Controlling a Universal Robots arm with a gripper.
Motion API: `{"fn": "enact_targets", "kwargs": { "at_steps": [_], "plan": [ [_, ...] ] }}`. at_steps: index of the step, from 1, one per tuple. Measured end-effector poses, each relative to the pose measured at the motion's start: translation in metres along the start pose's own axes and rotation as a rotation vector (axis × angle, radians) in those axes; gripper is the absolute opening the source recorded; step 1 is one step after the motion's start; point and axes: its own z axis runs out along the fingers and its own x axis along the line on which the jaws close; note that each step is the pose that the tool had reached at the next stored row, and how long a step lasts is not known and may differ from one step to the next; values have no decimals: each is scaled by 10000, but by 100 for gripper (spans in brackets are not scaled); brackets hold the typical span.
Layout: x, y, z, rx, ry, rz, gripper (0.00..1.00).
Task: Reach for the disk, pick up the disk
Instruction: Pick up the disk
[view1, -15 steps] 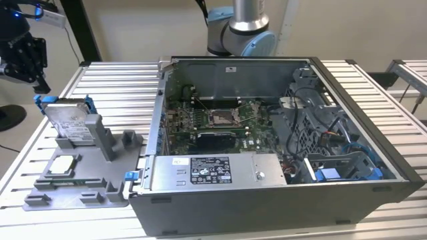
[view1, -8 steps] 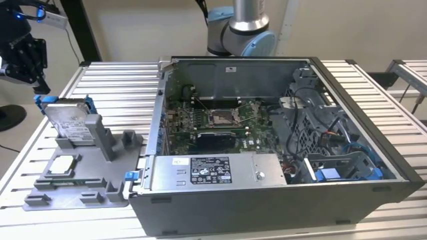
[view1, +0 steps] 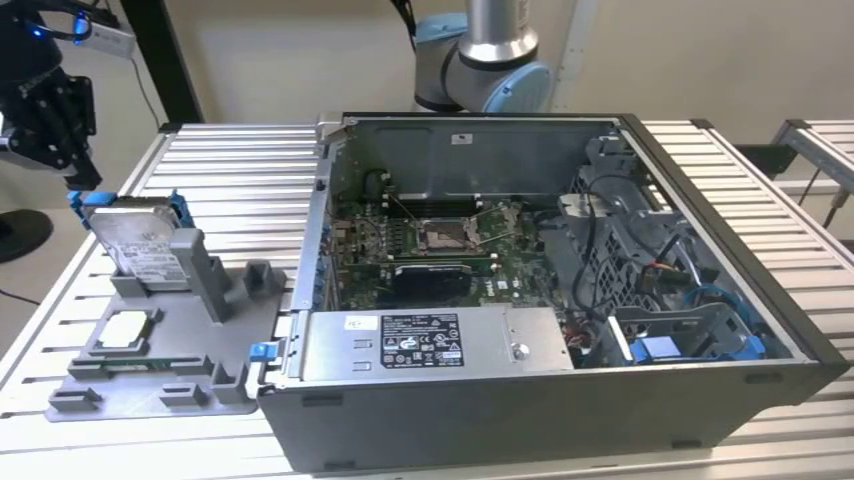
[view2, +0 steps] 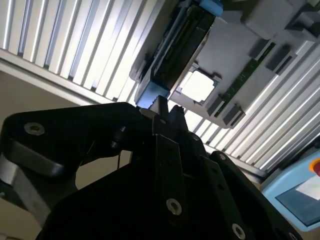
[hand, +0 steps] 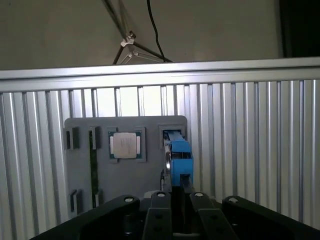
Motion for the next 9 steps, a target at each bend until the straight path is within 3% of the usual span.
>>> {"fn": "enact_targets", "kwargs": {
  "at_steps": [9],
  "plan": [
    [0,0,0,-7,1,0,100]
  ]
}}
